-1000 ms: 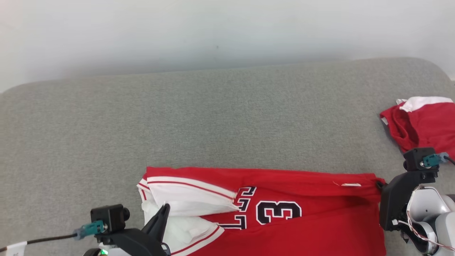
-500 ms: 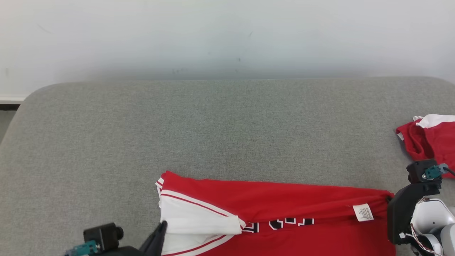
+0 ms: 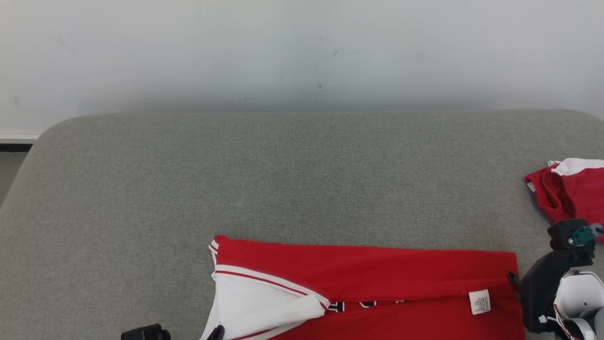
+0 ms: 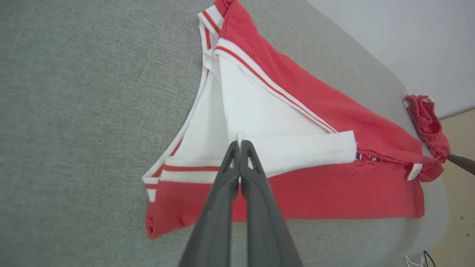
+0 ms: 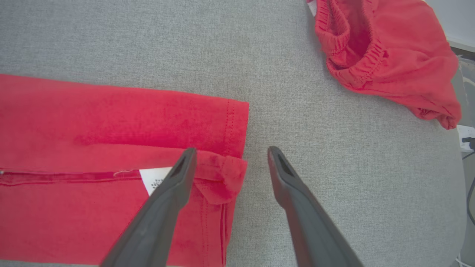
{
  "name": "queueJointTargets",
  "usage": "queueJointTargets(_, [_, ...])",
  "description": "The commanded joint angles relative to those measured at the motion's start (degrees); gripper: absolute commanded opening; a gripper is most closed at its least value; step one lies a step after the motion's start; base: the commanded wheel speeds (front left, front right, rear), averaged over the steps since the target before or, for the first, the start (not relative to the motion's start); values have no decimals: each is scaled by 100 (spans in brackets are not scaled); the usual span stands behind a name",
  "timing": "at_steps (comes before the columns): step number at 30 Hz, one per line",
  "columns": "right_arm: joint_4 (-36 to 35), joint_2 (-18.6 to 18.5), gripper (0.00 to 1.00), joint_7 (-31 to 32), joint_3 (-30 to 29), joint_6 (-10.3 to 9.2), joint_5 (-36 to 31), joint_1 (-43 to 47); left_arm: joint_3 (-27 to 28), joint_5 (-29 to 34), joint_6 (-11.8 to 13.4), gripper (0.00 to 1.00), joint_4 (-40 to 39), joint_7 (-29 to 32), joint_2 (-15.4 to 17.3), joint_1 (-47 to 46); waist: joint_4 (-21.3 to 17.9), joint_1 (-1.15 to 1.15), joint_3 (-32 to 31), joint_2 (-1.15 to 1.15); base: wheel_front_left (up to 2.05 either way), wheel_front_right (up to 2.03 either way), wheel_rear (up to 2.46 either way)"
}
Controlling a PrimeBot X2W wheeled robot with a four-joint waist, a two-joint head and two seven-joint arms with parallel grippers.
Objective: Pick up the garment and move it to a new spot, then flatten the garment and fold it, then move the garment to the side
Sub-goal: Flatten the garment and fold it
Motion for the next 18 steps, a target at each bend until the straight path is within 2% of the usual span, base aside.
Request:
queueJointTargets(1, [-67, -5, 100, 19, -39, 0, 17, 98, 43, 1, 4, 0, 53, -69, 5, 131, 2, 0, -12, 0, 0, 0, 0])
queueJointTargets(6, [-233, 91, 100, 90, -213, 0, -46, 235, 54, -26, -46, 0, 230, -182, 5, 203, -5, 0, -42, 0, 0, 0, 0])
queueJointTargets(7, [-257, 112, 100, 107, -245, 0, -63, 267, 51, -3, -42, 11, 271, -215, 10, 206, -7, 0, -49, 0, 0, 0, 0])
queueJointTargets(8, [-281, 135, 100, 107, -279, 0, -81, 286, 49, 38, -57, 50, 308, -257, 20, 201, -8, 0, -57, 0, 0, 0, 0])
queueJointTargets(9, [-309, 154, 100, 97, -296, 0, -88, 309, 41, 56, -73, 100, 348, -291, 18, 196, -9, 0, -65, 0, 0, 0, 0])
queueJointTargets(15, [-496, 422, 100, -62, -529, 0, -157, 434, 46, 192, -27, 100, 619, -424, 123, 236, -7, 0, -195, 0, 0, 0, 0])
queueJointTargets(18, [-611, 652, 100, -277, -791, 0, -241, 548, 27, 313, -94, 100, 685, -556, 241, 276, 29, 0, -282, 0, 0, 0, 0])
